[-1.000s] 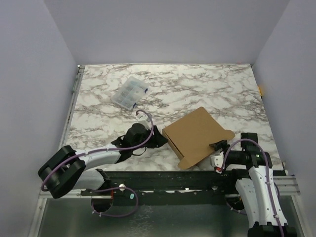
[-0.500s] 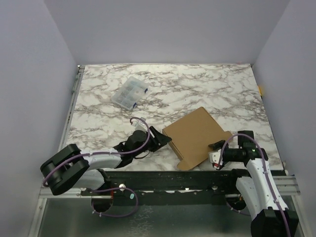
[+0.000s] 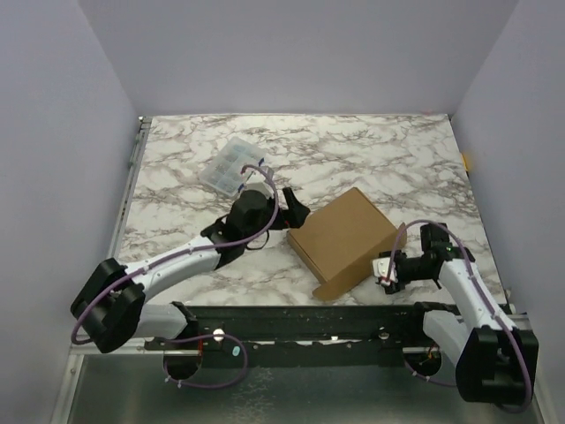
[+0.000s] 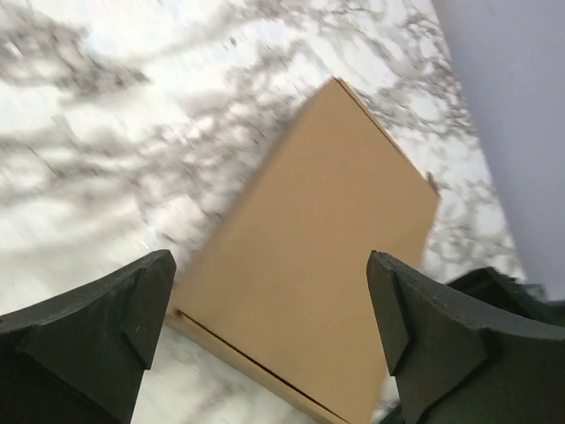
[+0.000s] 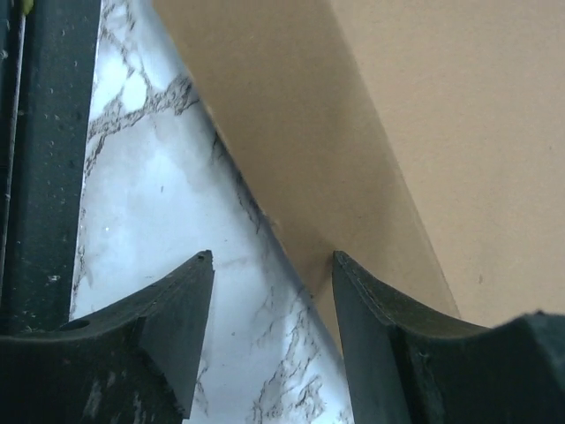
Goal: Fold the paper box
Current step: Close the paper box at the center of the board.
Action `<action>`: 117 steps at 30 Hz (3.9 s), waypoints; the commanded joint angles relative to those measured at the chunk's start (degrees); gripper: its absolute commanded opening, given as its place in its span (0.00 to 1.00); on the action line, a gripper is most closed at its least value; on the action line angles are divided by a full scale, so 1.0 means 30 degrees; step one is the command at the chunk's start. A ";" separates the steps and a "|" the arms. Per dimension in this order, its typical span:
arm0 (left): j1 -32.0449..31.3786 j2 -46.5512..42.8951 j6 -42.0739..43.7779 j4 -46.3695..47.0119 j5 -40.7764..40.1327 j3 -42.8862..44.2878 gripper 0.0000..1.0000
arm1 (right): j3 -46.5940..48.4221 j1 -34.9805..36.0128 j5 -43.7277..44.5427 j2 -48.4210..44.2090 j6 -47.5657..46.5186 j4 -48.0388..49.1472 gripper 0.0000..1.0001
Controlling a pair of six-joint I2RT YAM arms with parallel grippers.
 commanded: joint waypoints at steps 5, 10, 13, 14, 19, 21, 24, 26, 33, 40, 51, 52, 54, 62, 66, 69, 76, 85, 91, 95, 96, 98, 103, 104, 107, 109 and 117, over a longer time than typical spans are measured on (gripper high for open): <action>0.2327 0.6197 0.8700 -0.2713 0.7578 0.4618 0.97 | 0.4715 0.0077 -0.1336 0.2960 0.3238 -0.3859 0.63; 0.2183 0.8323 0.9543 -0.3561 0.7717 0.5823 0.90 | 0.6897 0.0034 -0.1476 0.2613 1.0609 -0.2957 0.65; 0.2147 0.9125 0.9557 -0.4075 0.7555 0.6072 0.83 | 0.7778 -0.0130 -0.0594 0.2647 1.6411 -0.0819 0.69; 0.2065 0.9346 0.9475 -0.4177 0.7380 0.6083 0.81 | 0.7966 -0.0308 -0.0154 0.2799 1.8364 -0.0091 0.71; 0.1762 1.0390 0.8387 -0.4484 0.6334 0.5572 0.71 | 0.8827 -0.2389 -0.0154 0.4420 2.2883 0.1192 0.75; 0.1770 1.0406 0.7884 -0.4484 0.5575 0.5008 0.69 | 0.9430 -0.4684 -0.1125 0.5677 2.3608 0.1173 0.77; 0.1848 0.9776 0.7087 -0.4399 0.4414 0.3828 0.66 | 1.0669 -0.7383 -0.2178 0.8203 2.3203 0.0367 0.77; 0.1996 0.9051 0.6157 -0.3851 0.3925 0.2708 0.64 | 1.1265 -0.8420 -0.2660 0.9683 2.2992 0.0034 0.79; 0.2679 0.5516 0.1259 -0.0229 0.2072 -0.2155 0.56 | 1.2144 -0.8520 -0.4268 1.2368 2.3387 -0.0078 1.00; 0.2710 0.4467 -0.3320 0.4552 0.2440 -0.5032 0.53 | 1.3085 -0.5849 -0.6482 1.6318 2.6161 0.0742 1.00; 0.2681 0.4652 -0.4829 0.6243 0.3442 -0.5175 0.52 | 1.0254 -0.3922 -0.9475 1.9980 3.5640 0.9171 0.92; 0.2684 0.4759 -0.4909 0.6444 0.3555 -0.5185 0.52 | 0.9799 -0.3617 -0.9310 1.9841 3.6361 1.0218 0.91; 0.2638 0.5031 -0.5035 0.6773 0.3871 -0.5069 0.52 | 0.8901 -0.3046 -0.8823 1.9482 3.7883 1.2684 0.91; 0.2508 0.6345 -0.6368 0.9257 0.4561 -0.5275 0.52 | 0.5490 -0.2707 -0.6300 1.8988 4.4192 2.0086 0.98; 0.2388 0.7400 -0.7298 1.1162 0.5405 -0.5376 0.50 | 0.5740 -0.2487 -0.5168 1.8974 4.4050 1.9905 0.98; 0.2061 0.7631 -0.7326 1.1281 0.5526 -0.4974 0.49 | 0.5564 -0.1906 -0.4203 1.8327 4.4212 2.0186 0.97; 0.1218 0.8338 -0.7333 1.1371 0.5755 -0.4080 0.49 | 0.5881 -0.1466 -0.3630 1.8088 4.4853 2.0920 0.95; 0.0204 0.8909 -0.7590 1.2035 0.5702 -0.3209 0.48 | 0.6513 -0.0656 -0.2908 1.6412 4.2877 2.0216 0.75; 0.0191 0.9383 -0.7301 1.2210 0.5676 -0.2844 0.50 | 0.6903 0.0103 -0.2530 1.4198 4.1762 1.9862 0.62; 0.0354 0.9805 -0.7095 1.2390 0.5712 -0.2179 0.52 | 0.7129 0.0228 -0.2317 1.3084 4.1388 1.9635 0.61; 0.0431 0.9885 -0.7057 1.2427 0.5761 -0.1983 0.53 | 0.7229 0.0223 -0.2311 1.2926 4.1265 1.9524 0.59; 0.0605 1.0069 -0.6929 1.2428 0.5880 -0.1661 0.55 | 0.7371 0.0258 -0.2520 1.2746 4.1020 1.9350 0.55; 0.1096 1.0574 -0.6814 1.2623 0.6180 -0.1201 0.56 | 0.7847 0.0695 -0.2348 1.2444 3.9776 1.8225 0.50; 0.1152 1.0655 -0.6820 1.2727 0.6201 -0.1129 0.57 | 0.7909 0.0893 -0.2033 1.2271 3.9397 1.8025 0.49; 0.1255 1.1018 -0.6740 1.3006 0.6440 -0.0719 0.58 | 0.8122 0.1438 -0.1109 1.1646 3.8432 1.7720 0.48; 0.1320 1.1280 -0.6644 1.3078 0.6674 -0.0295 0.60 | 0.8473 0.1511 -0.0601 1.1356 3.8115 1.7544 0.47; 0.2191 1.0921 -0.6582 1.3269 0.7280 0.0137 0.66 | 1.0755 0.1512 0.1172 1.1058 3.6202 1.6615 0.46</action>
